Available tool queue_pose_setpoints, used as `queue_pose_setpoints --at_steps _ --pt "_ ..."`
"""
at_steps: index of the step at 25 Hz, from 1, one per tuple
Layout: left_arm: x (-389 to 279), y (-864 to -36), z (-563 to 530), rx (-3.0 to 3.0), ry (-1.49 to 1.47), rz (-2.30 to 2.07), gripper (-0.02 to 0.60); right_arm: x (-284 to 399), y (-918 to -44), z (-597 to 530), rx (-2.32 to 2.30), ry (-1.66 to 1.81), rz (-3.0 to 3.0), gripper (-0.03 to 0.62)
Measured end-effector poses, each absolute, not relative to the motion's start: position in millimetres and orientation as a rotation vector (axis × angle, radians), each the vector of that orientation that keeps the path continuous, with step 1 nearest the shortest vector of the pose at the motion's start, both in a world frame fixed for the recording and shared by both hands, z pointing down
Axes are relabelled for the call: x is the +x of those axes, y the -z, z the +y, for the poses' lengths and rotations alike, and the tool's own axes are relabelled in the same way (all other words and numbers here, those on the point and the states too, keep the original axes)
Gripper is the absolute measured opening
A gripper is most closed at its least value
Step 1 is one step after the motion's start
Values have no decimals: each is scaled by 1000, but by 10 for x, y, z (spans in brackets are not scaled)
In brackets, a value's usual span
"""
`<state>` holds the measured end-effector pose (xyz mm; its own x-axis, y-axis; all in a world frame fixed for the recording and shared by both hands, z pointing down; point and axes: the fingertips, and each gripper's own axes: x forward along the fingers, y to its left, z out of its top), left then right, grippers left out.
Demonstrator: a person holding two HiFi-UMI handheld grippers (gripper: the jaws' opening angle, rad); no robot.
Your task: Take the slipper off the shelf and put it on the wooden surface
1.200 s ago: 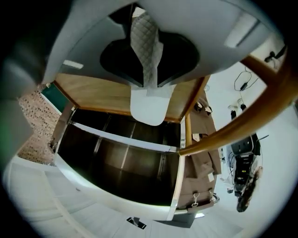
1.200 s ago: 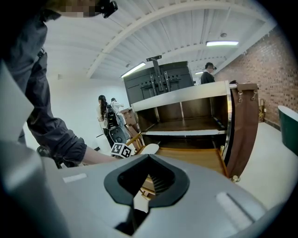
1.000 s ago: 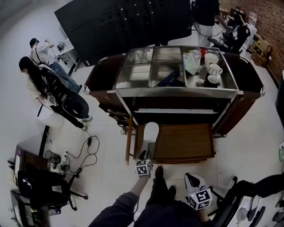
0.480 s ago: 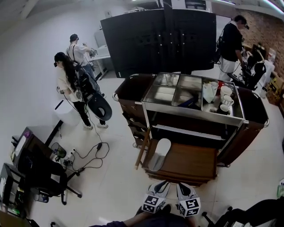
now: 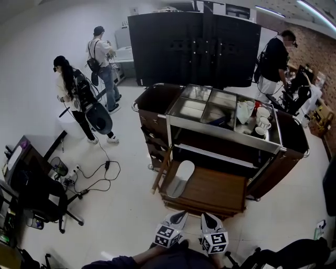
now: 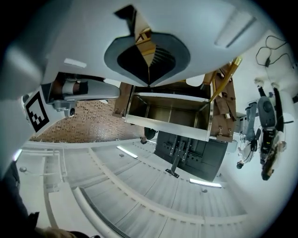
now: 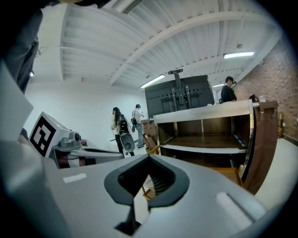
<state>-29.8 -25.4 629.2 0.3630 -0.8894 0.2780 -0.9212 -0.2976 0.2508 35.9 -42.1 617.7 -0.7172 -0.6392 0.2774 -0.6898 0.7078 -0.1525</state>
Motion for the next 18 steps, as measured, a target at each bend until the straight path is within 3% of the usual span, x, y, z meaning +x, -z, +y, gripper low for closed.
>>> queue_pose_setpoints --at_steps 18 --pt "-188 -6200 -246 2314 -143 -1546 17 311 -6128 -338 1039 -342 -2709 -3"
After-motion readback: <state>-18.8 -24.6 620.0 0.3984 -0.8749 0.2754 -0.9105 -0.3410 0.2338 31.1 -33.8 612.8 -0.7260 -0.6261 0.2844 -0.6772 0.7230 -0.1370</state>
